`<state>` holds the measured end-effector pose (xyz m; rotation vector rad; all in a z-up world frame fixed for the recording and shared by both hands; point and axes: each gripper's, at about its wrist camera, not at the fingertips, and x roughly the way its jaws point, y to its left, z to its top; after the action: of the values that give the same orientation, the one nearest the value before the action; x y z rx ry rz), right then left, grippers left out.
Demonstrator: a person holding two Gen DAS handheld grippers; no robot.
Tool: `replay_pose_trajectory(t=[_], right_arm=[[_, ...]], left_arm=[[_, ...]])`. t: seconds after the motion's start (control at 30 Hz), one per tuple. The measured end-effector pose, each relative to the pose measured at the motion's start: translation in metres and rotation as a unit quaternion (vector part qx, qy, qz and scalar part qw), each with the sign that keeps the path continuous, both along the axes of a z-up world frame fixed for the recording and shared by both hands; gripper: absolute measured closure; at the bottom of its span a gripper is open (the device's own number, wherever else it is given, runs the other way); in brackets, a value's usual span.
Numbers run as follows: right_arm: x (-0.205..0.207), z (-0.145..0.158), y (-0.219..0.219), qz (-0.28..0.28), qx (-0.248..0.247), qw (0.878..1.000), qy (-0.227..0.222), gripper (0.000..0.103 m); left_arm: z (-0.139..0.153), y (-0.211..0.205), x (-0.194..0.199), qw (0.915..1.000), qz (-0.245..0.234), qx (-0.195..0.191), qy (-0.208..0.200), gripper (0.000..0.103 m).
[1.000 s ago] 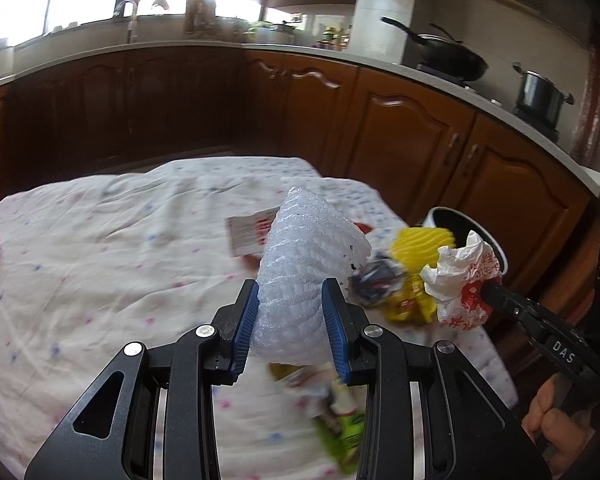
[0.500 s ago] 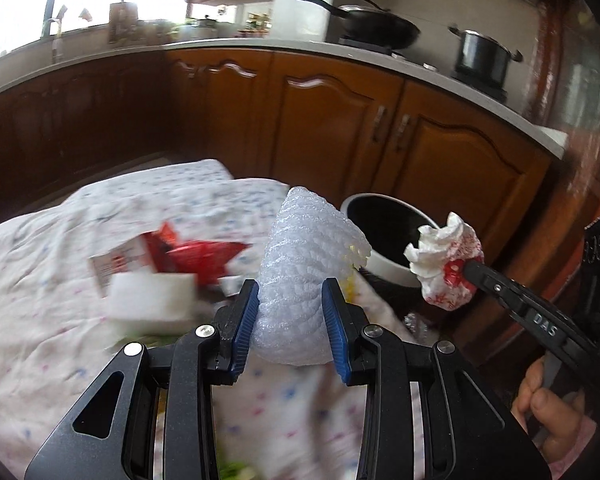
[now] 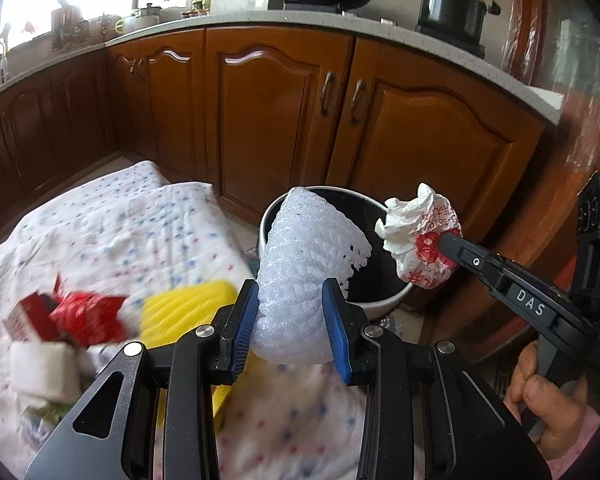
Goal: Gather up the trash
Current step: 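Carry both items over the bin and open both tools to drop them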
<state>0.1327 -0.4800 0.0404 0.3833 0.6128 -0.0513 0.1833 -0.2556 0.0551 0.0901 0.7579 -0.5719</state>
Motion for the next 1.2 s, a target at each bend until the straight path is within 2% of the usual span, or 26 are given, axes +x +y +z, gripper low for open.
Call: replay_pose_trajectory(t=[0.23, 0.47, 0.57, 0.73, 0.87, 1.0, 1.07, 1.13, 1.2], right_arm=[[0.033, -0.016, -0.021, 0.010, 0.013, 0.998, 0.056, 0.085], [0.057, -0.025, -0.027, 0.022, 0.000, 0.993, 0.113, 0.083], [0.066, -0.028, -0.031, 0.024, 0.003, 0.991, 0.129, 0.083], [0.069, -0.030, -0.036, 0.025, 0.020, 0.991, 0.130, 0.058], [0.064, -0.026, -0.040, 0.019, 0.029, 0.993, 0.116, 0.058], [0.048, -0.017, -0.042, 0.013, 0.043, 0.995, 0.090, 0.057], [0.036, -0.015, -0.041, 0.012, 0.052, 0.996, 0.075, 0.049], [0.030, -0.012, -0.035, 0.010, 0.056, 0.997, 0.061, 0.031], [0.020, -0.011, -0.027, 0.009, 0.059, 0.997, 0.047, 0.025]], left_arm=[[-0.013, -0.051, 0.039, 0.9983, -0.013, 0.039, 0.042, 0.070], [-0.031, -0.080, 0.070, 0.9941, -0.019, 0.067, 0.083, 0.066], [-0.034, -0.089, 0.075, 0.9930, -0.019, 0.079, 0.085, 0.064], [-0.037, -0.093, 0.080, 0.9921, -0.025, 0.080, 0.093, 0.048], [-0.034, -0.094, 0.078, 0.9927, -0.031, 0.077, 0.088, 0.039], [-0.023, -0.080, 0.069, 0.9944, -0.028, 0.066, 0.077, 0.036], [-0.018, -0.071, 0.063, 0.9956, -0.023, 0.055, 0.073, 0.036], [-0.013, -0.058, 0.055, 0.9967, -0.021, 0.039, 0.068, 0.035], [-0.010, -0.042, 0.044, 0.9978, -0.019, 0.021, 0.060, 0.034]])
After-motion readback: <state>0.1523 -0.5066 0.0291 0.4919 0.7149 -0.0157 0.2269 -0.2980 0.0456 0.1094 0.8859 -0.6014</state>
